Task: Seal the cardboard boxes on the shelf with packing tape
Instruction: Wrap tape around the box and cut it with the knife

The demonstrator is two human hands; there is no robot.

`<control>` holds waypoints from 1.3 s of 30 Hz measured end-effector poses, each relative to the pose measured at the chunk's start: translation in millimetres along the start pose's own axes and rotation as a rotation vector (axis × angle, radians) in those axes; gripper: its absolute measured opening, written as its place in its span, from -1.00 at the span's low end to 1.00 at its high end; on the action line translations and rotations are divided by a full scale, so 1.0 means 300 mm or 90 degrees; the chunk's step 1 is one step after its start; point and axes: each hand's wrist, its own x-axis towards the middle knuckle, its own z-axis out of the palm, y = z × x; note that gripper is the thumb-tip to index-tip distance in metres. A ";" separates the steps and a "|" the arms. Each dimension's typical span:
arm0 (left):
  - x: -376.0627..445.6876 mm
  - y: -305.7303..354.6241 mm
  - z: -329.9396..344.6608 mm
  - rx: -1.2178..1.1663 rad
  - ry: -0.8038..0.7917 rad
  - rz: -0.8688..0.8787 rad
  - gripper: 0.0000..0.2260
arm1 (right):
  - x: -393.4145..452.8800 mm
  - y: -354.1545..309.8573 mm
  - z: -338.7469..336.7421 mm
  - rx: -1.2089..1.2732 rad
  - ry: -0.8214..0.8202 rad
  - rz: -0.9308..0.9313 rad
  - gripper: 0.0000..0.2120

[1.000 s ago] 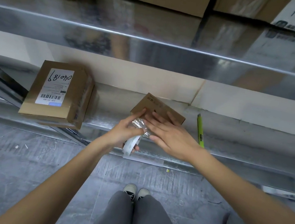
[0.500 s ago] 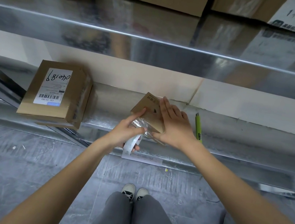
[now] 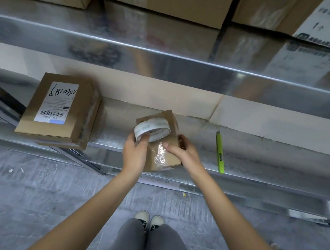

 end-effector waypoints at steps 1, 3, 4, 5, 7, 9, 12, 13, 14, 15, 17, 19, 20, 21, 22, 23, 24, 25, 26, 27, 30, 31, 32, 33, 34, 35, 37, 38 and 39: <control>0.010 0.005 0.012 0.083 0.004 0.033 -0.78 | 0.005 0.013 0.006 0.016 0.000 0.014 -0.25; 0.030 0.015 0.032 0.279 -0.007 0.116 -0.74 | 0.018 0.028 0.019 0.021 0.038 -0.009 -0.11; 0.042 0.021 0.045 0.353 -0.015 0.143 -0.73 | 0.022 0.033 0.023 -0.015 0.067 -0.044 -0.22; 0.054 0.028 0.062 0.400 -0.017 0.153 -0.73 | 0.023 0.033 0.027 -0.066 0.100 -0.083 -0.33; 0.065 0.043 0.094 0.437 -0.018 0.150 -0.74 | 0.020 0.025 0.027 -0.135 0.151 -0.155 -0.42; 0.065 0.045 0.117 0.442 -0.032 0.176 -0.74 | 0.022 0.028 0.036 -0.179 0.185 -0.207 -0.46; 0.065 0.038 0.119 0.433 -0.045 0.204 -0.71 | 0.024 0.039 0.058 -0.239 0.221 -0.215 -0.49; 0.070 0.035 0.115 0.446 -0.047 0.207 -0.70 | 0.025 0.043 0.061 -0.271 0.229 -0.214 -0.48; 0.074 0.034 0.110 0.460 -0.053 0.215 -0.69 | 0.026 0.049 0.061 -0.312 0.231 -0.212 -0.45; 0.079 0.032 0.105 0.466 -0.059 0.226 -0.70 | 0.027 0.055 0.056 -0.357 0.231 -0.202 -0.42; 0.081 0.037 0.093 0.429 -0.045 0.249 -0.73 | 0.027 0.064 0.038 -0.428 0.229 -0.179 -0.37; 0.079 0.049 0.083 0.373 -0.009 0.246 -0.76 | 0.021 0.064 0.026 -0.490 0.234 -0.161 -0.34; 0.079 0.055 0.080 0.359 0.004 0.239 -0.77 | 0.018 0.060 0.027 -0.527 0.240 -0.157 -0.34; 0.079 0.056 0.080 0.351 0.014 0.232 -0.76 | 0.015 0.051 0.033 -0.557 0.245 -0.155 -0.34; 0.078 0.060 0.080 0.348 0.021 0.226 -0.75 | 0.012 0.038 0.044 -0.577 0.248 -0.155 -0.34; 0.082 0.061 0.083 0.345 0.031 0.224 -0.74 | 0.009 0.027 0.060 -0.586 0.245 -0.159 -0.31; 0.083 0.062 0.085 0.344 0.038 0.223 -0.73 | 0.005 0.016 0.079 -0.584 0.237 -0.165 -0.26; 0.087 0.062 0.085 0.342 0.048 0.227 -0.72 | 0.002 0.007 0.097 -0.574 0.227 -0.167 -0.20; 0.089 0.061 0.082 0.342 0.052 0.237 -0.71 | -0.001 0.001 0.110 -0.562 0.220 -0.163 -0.12; 0.090 0.057 0.079 0.339 0.050 0.253 -0.72 | -0.001 -0.001 0.116 -0.559 0.219 -0.154 -0.05; 0.086 0.046 0.070 0.338 0.016 0.294 -0.75 | -0.003 0.009 0.104 -0.591 0.227 -0.138 0.00; 0.092 0.046 0.064 0.340 0.004 0.301 -0.75 | -0.005 0.012 0.097 -0.601 0.230 -0.142 -0.01; 0.100 0.049 0.054 0.341 -0.006 0.305 -0.75 | -0.006 0.016 0.091 -0.606 0.230 -0.146 -0.02; 0.112 0.053 0.038 0.335 -0.016 0.307 -0.75 | -0.008 0.018 0.086 -0.608 0.229 -0.148 -0.03; 0.124 0.055 0.015 0.317 -0.024 0.304 -0.75 | -0.008 0.020 0.084 -0.608 0.227 -0.150 -0.04; 0.136 0.056 -0.010 0.281 -0.032 0.293 -0.75 | -0.010 0.019 0.083 -0.611 0.224 -0.150 -0.05; 0.149 0.055 -0.050 0.205 -0.031 0.265 -0.77 | -0.011 0.016 0.086 -0.617 0.222 -0.148 -0.06; 0.155 0.052 -0.057 0.194 -0.019 0.253 -0.78 | -0.010 0.014 0.087 -0.622 0.222 -0.146 -0.07; 0.164 0.043 -0.053 0.190 -0.013 0.228 -0.81 | -0.010 0.012 0.087 -0.629 0.221 -0.143 -0.08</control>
